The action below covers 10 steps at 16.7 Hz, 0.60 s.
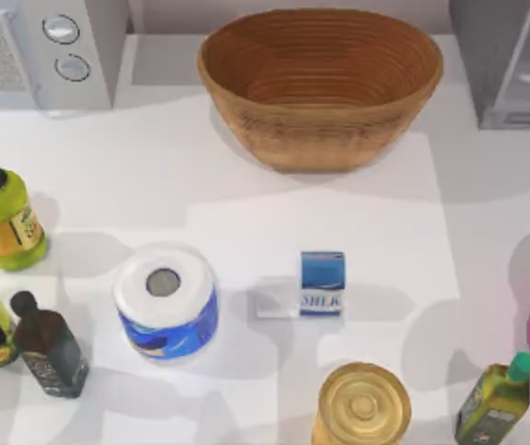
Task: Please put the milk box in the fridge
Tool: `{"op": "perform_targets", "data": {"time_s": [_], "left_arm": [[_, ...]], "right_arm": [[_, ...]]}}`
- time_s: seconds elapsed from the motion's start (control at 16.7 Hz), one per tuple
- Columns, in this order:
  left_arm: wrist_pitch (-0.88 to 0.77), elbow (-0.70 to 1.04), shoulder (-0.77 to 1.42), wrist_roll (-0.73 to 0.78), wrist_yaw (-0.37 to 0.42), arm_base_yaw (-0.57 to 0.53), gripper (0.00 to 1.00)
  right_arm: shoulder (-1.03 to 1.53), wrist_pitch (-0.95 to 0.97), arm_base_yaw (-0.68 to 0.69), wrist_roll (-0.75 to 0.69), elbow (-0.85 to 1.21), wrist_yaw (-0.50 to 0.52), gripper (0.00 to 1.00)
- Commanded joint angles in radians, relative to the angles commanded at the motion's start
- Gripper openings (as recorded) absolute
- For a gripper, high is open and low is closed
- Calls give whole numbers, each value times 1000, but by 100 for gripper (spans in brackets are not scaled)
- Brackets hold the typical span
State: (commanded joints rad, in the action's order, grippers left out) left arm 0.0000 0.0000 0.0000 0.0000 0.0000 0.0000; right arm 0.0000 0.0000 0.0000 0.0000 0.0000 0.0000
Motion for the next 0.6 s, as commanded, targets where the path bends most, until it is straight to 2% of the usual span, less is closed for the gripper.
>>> {"op": "perform_targets", "data": {"time_s": [0.3,0.6], "left_arm": [[0,0,0,0,0,0,100],[0,0,0,0,0,0,100]], "right_arm": [[62,-4,28,54,58,37,100],[372,-15,164,258,292,186,100]]}}
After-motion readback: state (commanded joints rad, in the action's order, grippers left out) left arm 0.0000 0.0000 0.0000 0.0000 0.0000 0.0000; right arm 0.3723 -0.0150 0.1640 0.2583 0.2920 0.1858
